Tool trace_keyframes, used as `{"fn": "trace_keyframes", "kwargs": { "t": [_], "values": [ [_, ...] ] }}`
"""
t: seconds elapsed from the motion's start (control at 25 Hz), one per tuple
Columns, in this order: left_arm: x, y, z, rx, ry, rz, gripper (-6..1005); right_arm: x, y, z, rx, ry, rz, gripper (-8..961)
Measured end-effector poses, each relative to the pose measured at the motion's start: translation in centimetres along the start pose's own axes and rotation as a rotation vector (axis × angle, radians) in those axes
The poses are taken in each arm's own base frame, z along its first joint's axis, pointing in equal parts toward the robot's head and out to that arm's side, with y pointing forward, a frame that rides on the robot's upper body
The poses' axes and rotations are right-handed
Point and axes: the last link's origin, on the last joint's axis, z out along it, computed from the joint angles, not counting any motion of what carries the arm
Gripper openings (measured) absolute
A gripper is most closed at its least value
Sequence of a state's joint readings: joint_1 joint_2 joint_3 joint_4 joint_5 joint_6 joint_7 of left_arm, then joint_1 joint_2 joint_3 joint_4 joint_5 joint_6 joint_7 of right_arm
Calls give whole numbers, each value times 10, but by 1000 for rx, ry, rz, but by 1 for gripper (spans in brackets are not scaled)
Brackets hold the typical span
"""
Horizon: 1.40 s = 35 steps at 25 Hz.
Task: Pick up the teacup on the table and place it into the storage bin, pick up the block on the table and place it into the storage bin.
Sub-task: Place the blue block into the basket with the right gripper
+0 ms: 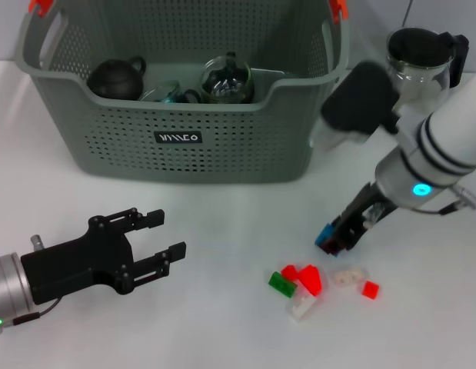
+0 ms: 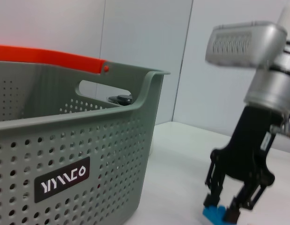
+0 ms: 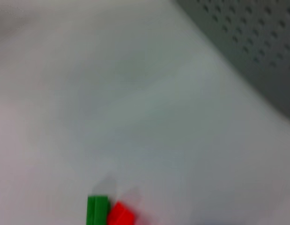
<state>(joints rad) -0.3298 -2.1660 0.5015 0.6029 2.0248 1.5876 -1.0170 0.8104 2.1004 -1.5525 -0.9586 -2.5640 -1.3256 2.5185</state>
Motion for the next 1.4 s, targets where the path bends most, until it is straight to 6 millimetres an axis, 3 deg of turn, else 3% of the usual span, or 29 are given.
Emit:
{"fn": "trace_keyframes", "kwargs": {
  "t": [0.28, 0.56, 0.8, 0.92, 1.08, 1.24, 1.28, 1.32, 1.4],
  "values": [
    [-1, 0, -2, 6, 0, -3, 643, 4, -3, -61, -48, -168, 35, 427],
    [-1, 0, -2, 7, 0, 0, 643, 15, -2, -129, -281, -398, 21, 426],
    [-1, -1, -3, 11, 2, -2, 643, 14, -12, -165, -343, -619, 29, 427],
    [0, -2, -4, 23, 9, -6, 643, 6, -13, -173, -348, -720, 6, 427],
    [1, -3, -4, 25, 12, -4, 643, -15, -21, -169, -300, -825, 4, 427],
    [1, -3, -3, 24, 13, -3, 643, -52, -28, -165, -230, -891, 5, 427],
    [1, -3, -3, 24, 13, -4, 643, -72, -28, -161, -195, -909, 2, 427],
    [1, -3, -3, 24, 13, -4, 643, -72, -28, -161, -195, -909, 2, 427],
    [1, -3, -3, 25, 12, -5, 643, -92, -27, -152, -160, -918, 3, 427]
  ]
}}
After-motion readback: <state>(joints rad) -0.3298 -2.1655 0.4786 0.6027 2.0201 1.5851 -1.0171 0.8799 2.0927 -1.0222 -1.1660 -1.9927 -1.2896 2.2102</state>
